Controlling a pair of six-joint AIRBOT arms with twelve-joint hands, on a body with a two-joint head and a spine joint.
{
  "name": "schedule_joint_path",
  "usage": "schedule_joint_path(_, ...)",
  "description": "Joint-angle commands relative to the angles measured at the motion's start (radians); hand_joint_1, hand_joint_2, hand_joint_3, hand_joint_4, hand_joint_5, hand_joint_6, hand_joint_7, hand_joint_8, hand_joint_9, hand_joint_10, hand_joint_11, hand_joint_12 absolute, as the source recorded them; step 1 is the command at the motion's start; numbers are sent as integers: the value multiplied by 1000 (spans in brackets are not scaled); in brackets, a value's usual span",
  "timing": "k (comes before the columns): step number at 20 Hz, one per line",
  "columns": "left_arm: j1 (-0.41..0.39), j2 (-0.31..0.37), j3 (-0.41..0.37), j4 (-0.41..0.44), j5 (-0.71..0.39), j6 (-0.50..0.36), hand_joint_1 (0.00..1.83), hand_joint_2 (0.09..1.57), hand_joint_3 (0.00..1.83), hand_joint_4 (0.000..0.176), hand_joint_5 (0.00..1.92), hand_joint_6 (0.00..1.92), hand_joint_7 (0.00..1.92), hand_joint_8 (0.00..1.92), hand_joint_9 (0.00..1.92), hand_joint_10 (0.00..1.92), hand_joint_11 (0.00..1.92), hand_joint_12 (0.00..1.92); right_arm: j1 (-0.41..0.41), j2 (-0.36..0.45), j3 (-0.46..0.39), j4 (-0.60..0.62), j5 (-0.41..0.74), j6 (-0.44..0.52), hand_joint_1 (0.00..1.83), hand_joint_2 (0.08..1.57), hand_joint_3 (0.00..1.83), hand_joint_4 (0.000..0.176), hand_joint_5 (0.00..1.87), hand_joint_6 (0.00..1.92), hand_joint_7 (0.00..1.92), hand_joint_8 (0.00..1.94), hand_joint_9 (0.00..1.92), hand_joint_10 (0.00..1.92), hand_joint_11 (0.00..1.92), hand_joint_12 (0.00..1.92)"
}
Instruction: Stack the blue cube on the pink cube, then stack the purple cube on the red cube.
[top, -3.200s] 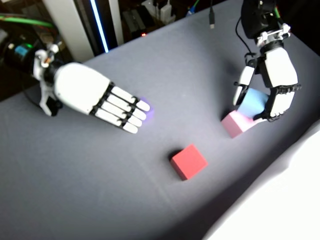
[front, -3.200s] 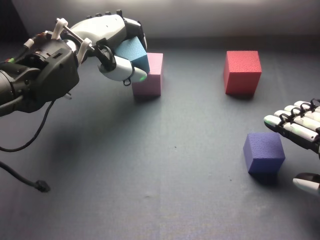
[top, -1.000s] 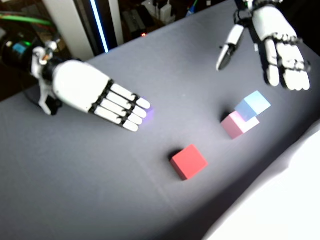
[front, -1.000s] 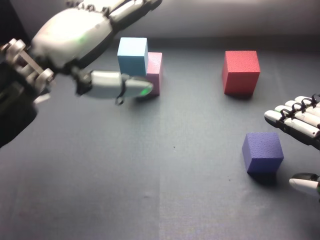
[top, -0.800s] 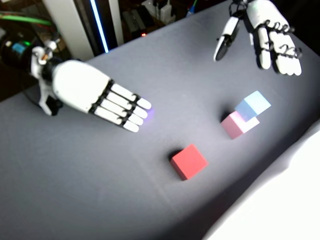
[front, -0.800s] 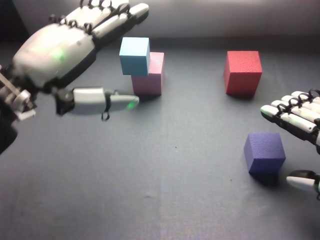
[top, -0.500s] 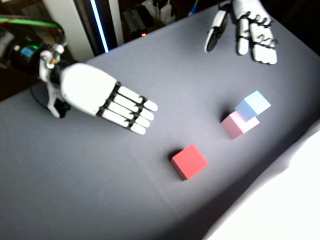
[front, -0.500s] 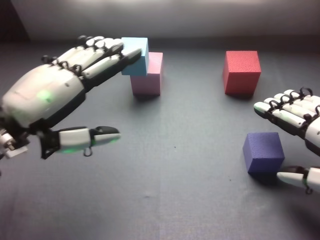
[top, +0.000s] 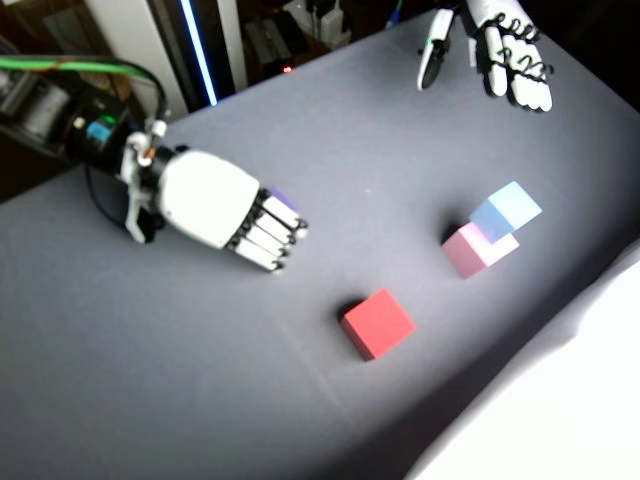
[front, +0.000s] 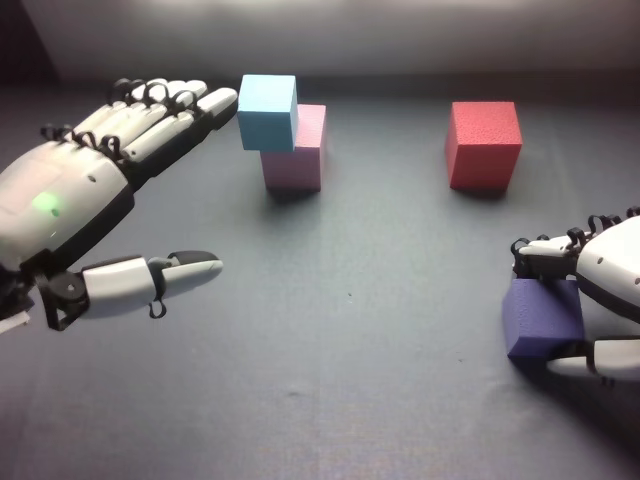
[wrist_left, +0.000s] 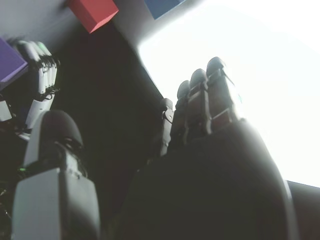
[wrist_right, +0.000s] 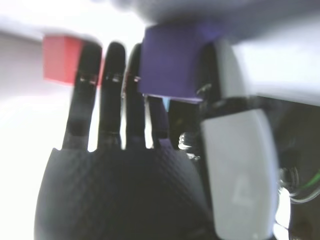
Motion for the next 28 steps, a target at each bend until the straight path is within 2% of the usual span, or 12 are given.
schedule_joint_path(1, -1, 14, -2, -12, -131, -2, 654, 1159, 12, 111, 0, 0, 0, 0, 0, 0, 0, 0, 29, 11, -3, -36, 115, 0, 1176, 1285, 12, 0, 645, 1429, 706, 1605, 1038, 1904, 1124, 1921)
schedule_joint_path(2, 14, 17, -6, -20, -138, -2, 625, 1166, 12, 110, 0, 0, 0, 0, 0, 0, 0, 0, 52, 20, -4, -52, 123, 0, 1178, 1296, 9, 0, 633, 1302, 706, 1707, 838, 1837, 898, 1921)
schedule_joint_path(6, 39, 17, -11, -36, -143, -5, 701, 1167, 5, 137, 0, 0, 0, 0, 0, 0, 0, 0, 144, 36, 6, -68, 145, -30, 1077, 1288, 0, 0, 671, 1443, 943, 1689, 1095, 1854, 1142, 1921)
schedule_joint_path(8, 55, 14, -13, -46, -146, -8, 743, 1174, 5, 116, 0, 0, 0, 0, 0, 0, 0, 0, 196, 32, 23, -68, 144, -61, 1075, 1284, 0, 0, 677, 1438, 968, 1701, 1122, 1890, 1205, 1921)
schedule_joint_path(11, 91, 1, -15, -62, -151, -30, 711, 1190, 9, 129, 0, 0, 0, 0, 0, 0, 0, 0, 277, -2, 82, -68, 100, -71, 1163, 1282, 0, 0, 650, 1342, 751, 1577, 754, 1589, 716, 1893)
schedule_joint_path(14, 114, -11, -15, -71, -150, -40, 742, 1182, 2, 107, 0, 0, 0, 0, 0, 0, 0, 0, 382, -34, 127, 0, 17, -216, 1177, 1256, 0, 0, 662, 1333, 810, 1452, 808, 1446, 768, 1767)
schedule_joint_path(15, 117, -15, -15, -73, -150, -43, 710, 1186, 3, 95, 0, 0, 0, 0, 0, 0, 0, 0, 406, -43, 137, 27, 0, -266, 1177, 1293, 6, 0, 611, 1291, 741, 1662, 878, 1752, 963, 1890)
schedule_joint_path(18, 125, -28, -11, -78, -149, -52, 667, 1188, 3, 125, 0, 0, 0, 0, 0, 0, 0, 0, 473, -86, 200, 111, -61, -363, 1093, 1291, 0, 0, 656, 1402, 903, 1902, 1133, 1916, 1264, 1921)
schedule_joint_path(21, 128, -43, -3, -78, -144, -63, 736, 1191, 1, 172, 0, 0, 0, 0, 0, 0, 0, 0, 514, -124, 281, 184, -119, -391, 1159, 1300, 2, 0, 660, 1259, 688, 1802, 798, 1912, 968, 1921)
schedule_joint_path(24, 135, -55, 1, -78, -143, -75, 662, 1197, 3, 176, 0, 0, 0, 0, 0, 0, 0, 0, 543, -167, 357, 256, -170, -409, 1094, 1264, 0, 0, 715, 1375, 1033, 1928, 1276, 1921, 1410, 1921)
schedule_joint_path(26, 136, -60, 3, -78, -139, -79, 613, 1191, 0, 176, 0, 0, 0, 0, 0, 0, 0, 0, 554, -199, 405, 288, -202, -409, 1156, 1283, 9, 0, 653, 1443, 749, 1622, 1018, 1921, 1171, 1921)
schedule_joint_path(28, 136, -67, 9, -78, -137, -85, 609, 1193, 1, 176, 0, 0, 0, 0, 0, 0, 0, 0, 554, -230, 446, 318, -228, -409, 1098, 1256, 0, 0, 721, 1362, 902, 1928, 1164, 1921, 1315, 1921)
